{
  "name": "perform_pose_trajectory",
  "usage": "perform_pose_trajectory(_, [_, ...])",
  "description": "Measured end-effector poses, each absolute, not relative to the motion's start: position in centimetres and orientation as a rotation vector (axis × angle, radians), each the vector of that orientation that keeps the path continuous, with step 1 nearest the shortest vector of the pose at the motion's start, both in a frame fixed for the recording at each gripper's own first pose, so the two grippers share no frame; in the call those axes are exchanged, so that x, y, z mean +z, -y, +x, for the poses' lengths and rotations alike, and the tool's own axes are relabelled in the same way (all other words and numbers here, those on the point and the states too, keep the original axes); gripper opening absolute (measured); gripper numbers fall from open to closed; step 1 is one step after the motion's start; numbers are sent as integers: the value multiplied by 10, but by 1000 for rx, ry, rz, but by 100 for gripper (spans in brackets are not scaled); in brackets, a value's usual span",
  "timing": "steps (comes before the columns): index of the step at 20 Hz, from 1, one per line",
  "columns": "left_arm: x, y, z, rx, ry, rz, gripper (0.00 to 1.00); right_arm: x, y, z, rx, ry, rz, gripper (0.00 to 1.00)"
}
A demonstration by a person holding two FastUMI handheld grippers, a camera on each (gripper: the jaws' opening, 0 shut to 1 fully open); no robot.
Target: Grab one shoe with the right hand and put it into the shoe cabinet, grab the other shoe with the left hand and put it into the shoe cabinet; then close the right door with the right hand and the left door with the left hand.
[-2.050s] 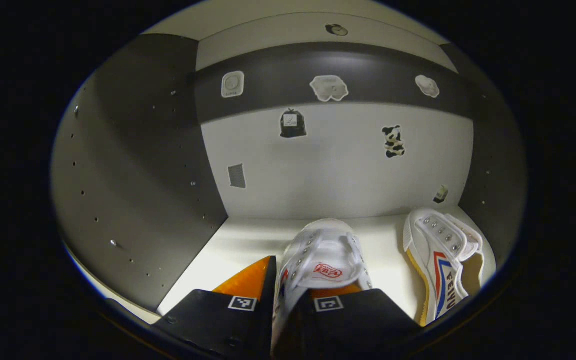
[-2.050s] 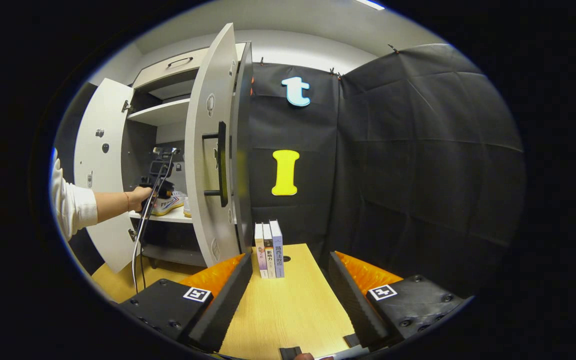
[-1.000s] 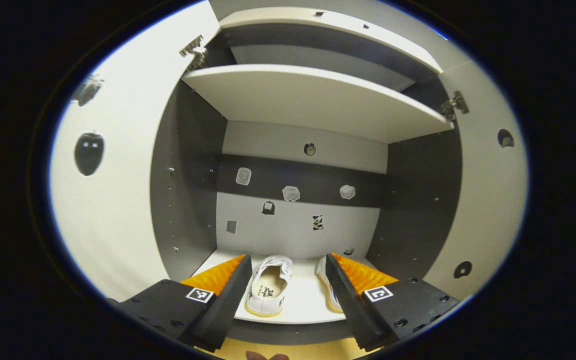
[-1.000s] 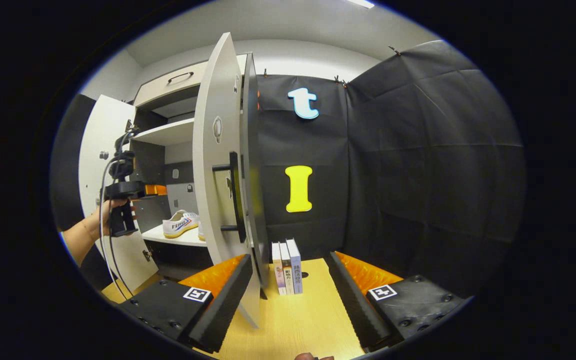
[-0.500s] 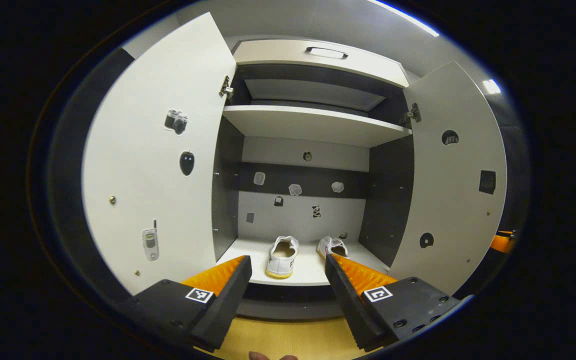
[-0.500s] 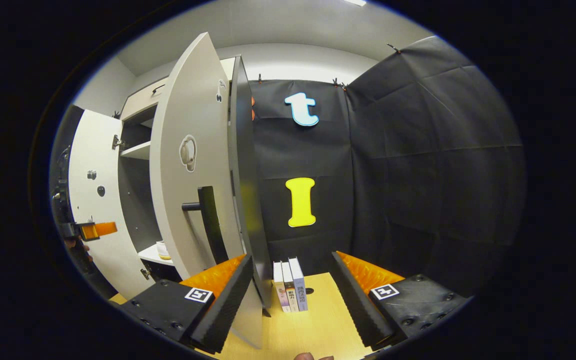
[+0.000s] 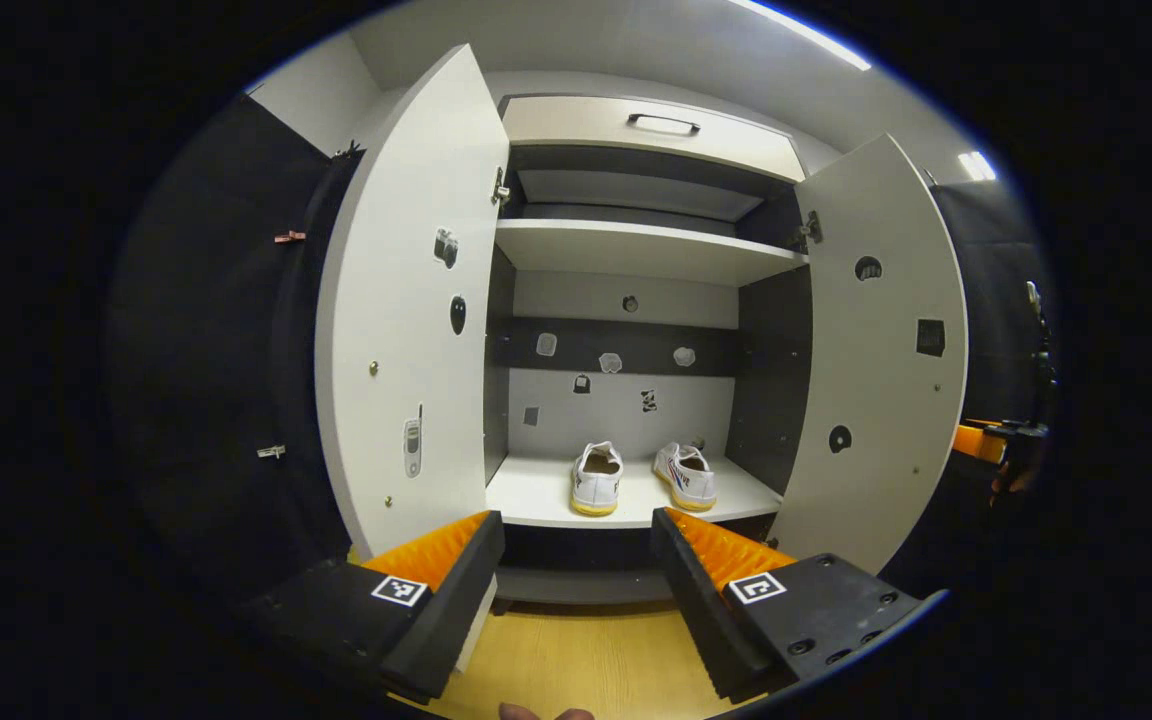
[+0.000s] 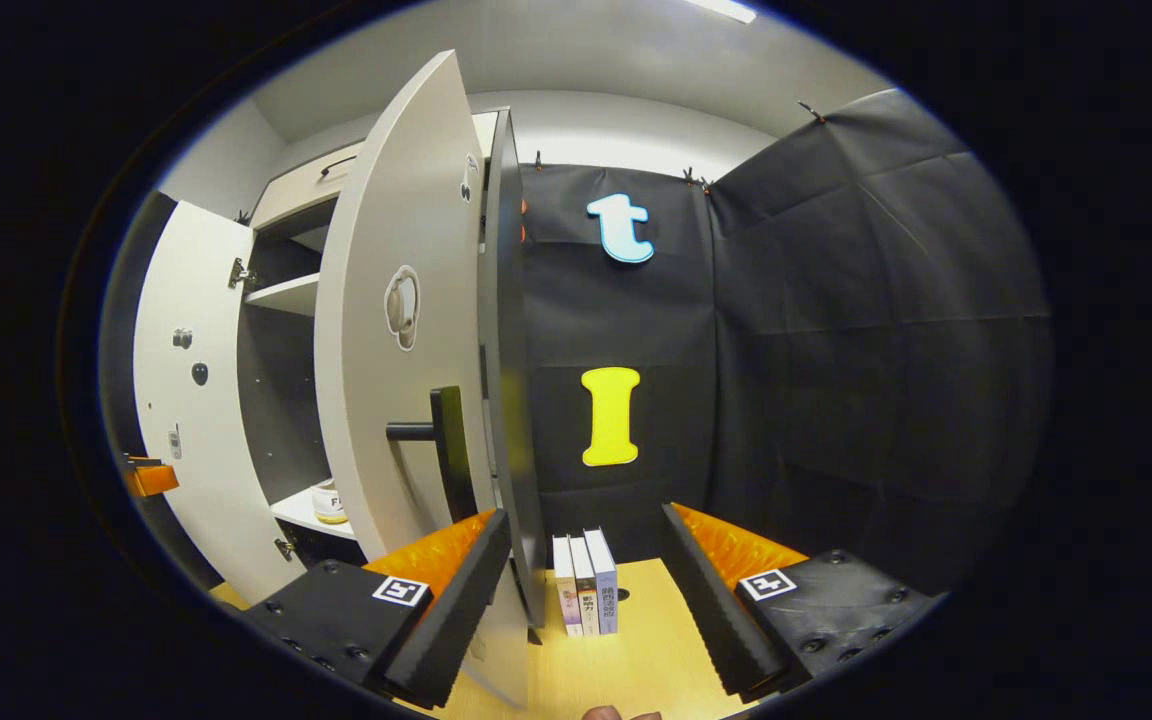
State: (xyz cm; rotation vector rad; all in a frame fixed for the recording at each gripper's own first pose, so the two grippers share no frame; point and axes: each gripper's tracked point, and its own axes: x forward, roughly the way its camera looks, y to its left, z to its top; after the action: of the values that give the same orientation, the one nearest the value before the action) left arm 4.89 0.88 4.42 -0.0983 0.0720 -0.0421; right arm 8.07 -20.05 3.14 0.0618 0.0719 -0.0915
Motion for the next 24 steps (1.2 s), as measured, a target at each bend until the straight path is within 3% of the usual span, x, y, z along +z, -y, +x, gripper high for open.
perform_pose_trajectory(1, [39, -16, 41, -39, -76, -82, 93, 34, 198, 82, -101, -62, 48, 100])
perform_pose_trajectory(10, [35, -75, 12, -24, -66, -61, 93, 33, 148, 73, -131, -50, 24, 98])
perform_pose_trajectory(24, [50, -174, 14, 100, -30, -88, 93, 58, 36, 100, 49, 6, 86, 99])
